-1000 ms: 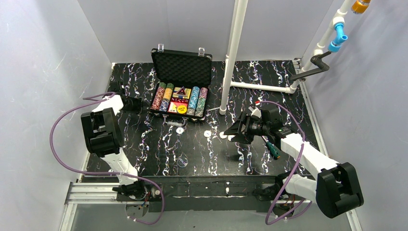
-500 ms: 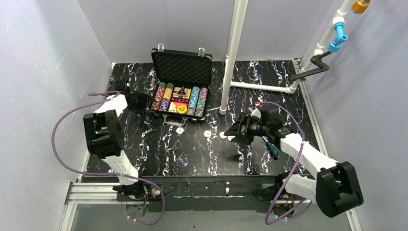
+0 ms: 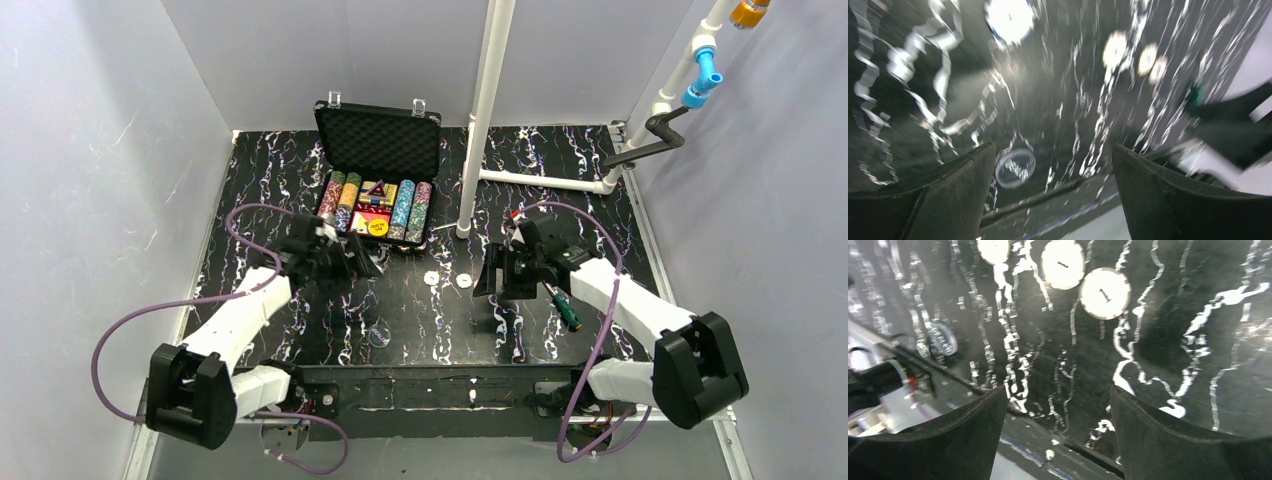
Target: Pack up texas hold em set
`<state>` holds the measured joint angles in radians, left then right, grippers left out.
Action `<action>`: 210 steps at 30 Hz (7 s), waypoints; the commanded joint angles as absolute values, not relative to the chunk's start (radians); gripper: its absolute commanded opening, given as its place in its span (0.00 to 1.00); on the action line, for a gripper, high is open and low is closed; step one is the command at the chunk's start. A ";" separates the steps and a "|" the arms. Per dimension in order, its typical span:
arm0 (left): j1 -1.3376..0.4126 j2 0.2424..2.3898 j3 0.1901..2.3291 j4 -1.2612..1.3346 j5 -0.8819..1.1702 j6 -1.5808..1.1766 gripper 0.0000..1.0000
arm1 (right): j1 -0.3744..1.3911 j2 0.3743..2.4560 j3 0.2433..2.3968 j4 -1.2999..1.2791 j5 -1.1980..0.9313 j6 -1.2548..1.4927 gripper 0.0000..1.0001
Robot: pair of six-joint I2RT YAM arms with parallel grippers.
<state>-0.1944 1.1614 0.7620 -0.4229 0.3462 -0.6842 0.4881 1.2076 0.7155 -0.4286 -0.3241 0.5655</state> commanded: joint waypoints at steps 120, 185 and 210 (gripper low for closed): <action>-0.539 1.427 0.695 0.140 0.669 -1.311 0.26 | 0.838 1.357 0.752 0.091 -0.138 0.773 0.01; -0.603 1.142 0.552 0.026 0.598 -0.872 0.64 | 0.876 1.460 0.857 -0.221 -0.168 0.594 0.01; -0.607 0.971 0.537 0.465 0.841 -0.982 0.31 | 0.675 1.279 0.715 0.595 -0.899 1.062 0.01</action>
